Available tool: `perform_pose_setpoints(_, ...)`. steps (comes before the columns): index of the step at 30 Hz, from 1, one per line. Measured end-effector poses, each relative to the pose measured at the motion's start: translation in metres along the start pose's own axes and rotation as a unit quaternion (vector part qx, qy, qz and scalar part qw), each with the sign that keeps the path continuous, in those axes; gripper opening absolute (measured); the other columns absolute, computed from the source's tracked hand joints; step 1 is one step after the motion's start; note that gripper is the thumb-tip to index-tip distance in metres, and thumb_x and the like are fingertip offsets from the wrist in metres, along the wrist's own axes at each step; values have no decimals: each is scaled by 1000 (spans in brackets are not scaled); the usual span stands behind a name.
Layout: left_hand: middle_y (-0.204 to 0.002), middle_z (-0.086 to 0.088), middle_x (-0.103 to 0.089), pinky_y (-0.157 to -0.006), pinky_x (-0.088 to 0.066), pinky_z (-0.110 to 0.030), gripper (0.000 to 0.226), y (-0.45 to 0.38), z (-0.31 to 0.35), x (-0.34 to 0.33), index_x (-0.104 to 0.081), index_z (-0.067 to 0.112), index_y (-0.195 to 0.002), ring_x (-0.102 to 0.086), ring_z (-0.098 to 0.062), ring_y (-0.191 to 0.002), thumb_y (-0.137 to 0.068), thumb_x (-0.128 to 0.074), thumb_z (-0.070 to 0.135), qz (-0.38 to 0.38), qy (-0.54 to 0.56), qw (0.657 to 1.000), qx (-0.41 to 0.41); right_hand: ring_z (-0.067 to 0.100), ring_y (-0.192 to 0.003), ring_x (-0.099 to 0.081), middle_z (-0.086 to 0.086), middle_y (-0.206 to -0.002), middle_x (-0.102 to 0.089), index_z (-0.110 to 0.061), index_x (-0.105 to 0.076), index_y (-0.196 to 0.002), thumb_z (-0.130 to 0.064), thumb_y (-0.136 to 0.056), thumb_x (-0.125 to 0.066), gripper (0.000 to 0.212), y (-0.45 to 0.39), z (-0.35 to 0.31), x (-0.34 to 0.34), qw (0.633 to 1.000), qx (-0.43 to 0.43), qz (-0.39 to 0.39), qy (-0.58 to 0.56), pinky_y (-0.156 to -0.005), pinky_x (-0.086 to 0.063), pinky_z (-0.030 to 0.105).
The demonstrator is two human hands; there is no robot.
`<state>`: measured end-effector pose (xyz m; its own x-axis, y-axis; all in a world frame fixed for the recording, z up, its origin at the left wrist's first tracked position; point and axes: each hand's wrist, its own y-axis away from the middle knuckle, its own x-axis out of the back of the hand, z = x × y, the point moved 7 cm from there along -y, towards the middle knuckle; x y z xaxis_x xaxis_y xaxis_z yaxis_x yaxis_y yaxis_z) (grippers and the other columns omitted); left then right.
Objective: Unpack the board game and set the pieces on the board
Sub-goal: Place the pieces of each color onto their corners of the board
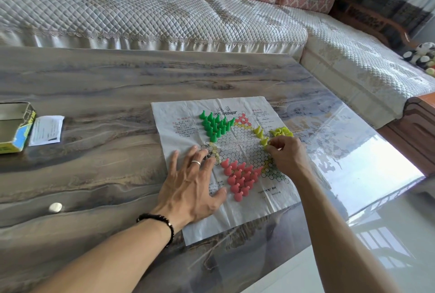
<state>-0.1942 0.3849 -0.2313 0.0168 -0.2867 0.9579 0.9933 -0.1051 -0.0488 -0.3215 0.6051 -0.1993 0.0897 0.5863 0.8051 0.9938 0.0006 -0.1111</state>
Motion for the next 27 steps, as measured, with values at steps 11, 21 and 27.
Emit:
perform_pose_setpoints(11,-163,-3,-9,-119,3,-55,82,0,-1,-1,-16,23,-153,2,-21,-150,-86,-26,70,-1,-4,1000,1,-3,-65,-50,-5,-78,-60,-9,-70,-93,-15,-86,-68,10,-2,-3,0,999,10,-19,35,-52,-32,11)
perform_pose_setpoints(21,-163,-3,-9,-119,3,-56,83,0,-1,-3,-15,24,-153,2,-21,-150,-86,-25,70,-7,-9,1000,0,13,-71,-59,4,-88,-69,-7,-71,-96,-4,-87,-60,15,-1,2,39,998,2,67,13,-68,-46,26)
perform_pose_setpoints(27,-162,-3,-12,-119,0,-56,81,0,0,0,-21,23,-151,-1,-22,-150,-85,-23,69,-2,-7,1000,0,33,-75,-65,16,-77,-70,0,-70,-78,-7,-84,-58,15,3,22,52,994,-26,76,70,-69,-56,42)
